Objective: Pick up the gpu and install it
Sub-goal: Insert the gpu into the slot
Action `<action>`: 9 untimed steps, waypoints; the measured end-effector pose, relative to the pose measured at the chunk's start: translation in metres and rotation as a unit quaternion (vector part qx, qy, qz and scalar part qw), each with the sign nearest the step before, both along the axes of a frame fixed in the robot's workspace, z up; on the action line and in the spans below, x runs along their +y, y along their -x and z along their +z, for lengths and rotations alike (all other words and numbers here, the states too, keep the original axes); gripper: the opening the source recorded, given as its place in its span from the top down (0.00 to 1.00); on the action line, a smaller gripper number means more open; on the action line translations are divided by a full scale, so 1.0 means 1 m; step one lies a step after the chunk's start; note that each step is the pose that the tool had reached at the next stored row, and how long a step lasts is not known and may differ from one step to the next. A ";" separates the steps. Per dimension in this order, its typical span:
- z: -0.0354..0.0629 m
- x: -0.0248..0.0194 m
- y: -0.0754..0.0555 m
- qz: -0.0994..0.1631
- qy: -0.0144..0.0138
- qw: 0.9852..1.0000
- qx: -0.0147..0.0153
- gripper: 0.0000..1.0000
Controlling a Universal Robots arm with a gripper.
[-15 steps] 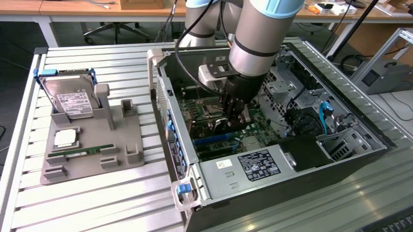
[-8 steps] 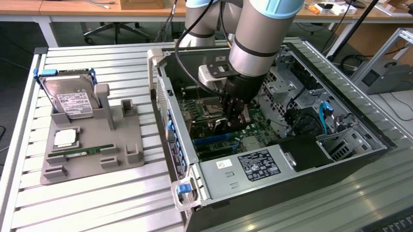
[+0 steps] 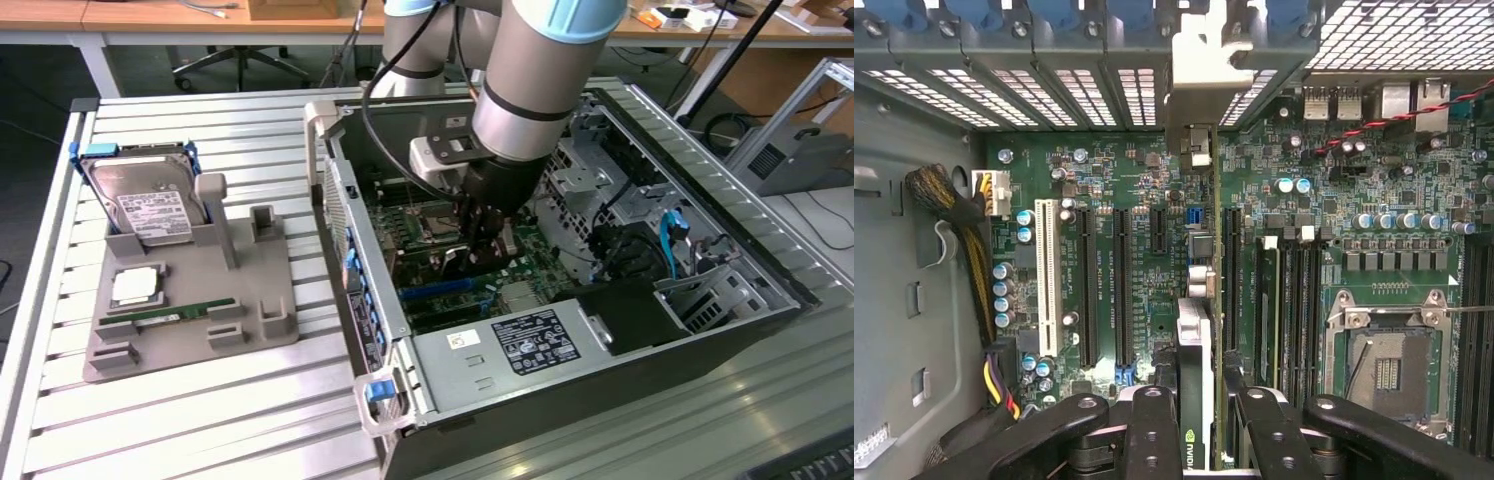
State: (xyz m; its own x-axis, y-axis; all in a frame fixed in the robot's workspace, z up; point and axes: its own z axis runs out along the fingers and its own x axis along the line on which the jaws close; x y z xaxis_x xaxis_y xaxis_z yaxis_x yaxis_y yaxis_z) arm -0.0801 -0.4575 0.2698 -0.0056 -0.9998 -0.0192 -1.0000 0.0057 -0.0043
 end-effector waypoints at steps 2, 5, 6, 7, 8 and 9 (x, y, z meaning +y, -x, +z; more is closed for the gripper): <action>-0.0001 0.0000 0.000 0.000 0.000 1.000 0.000 0.73; -0.0003 0.0000 0.000 0.000 0.000 1.000 0.000 0.73; -0.0003 0.0001 0.001 0.000 0.000 1.000 0.000 0.73; -0.0003 0.0000 0.001 0.000 0.000 1.000 0.000 0.73; -0.0003 0.0000 0.002 0.000 0.000 1.000 0.000 0.73; -0.0002 0.0000 0.002 0.000 0.000 1.000 0.000 0.73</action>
State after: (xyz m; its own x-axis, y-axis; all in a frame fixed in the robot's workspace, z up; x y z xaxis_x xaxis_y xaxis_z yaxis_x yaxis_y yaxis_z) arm -0.0823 -0.4574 0.2696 -0.0056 -0.9998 -0.0192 -1.0000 0.0057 -0.0043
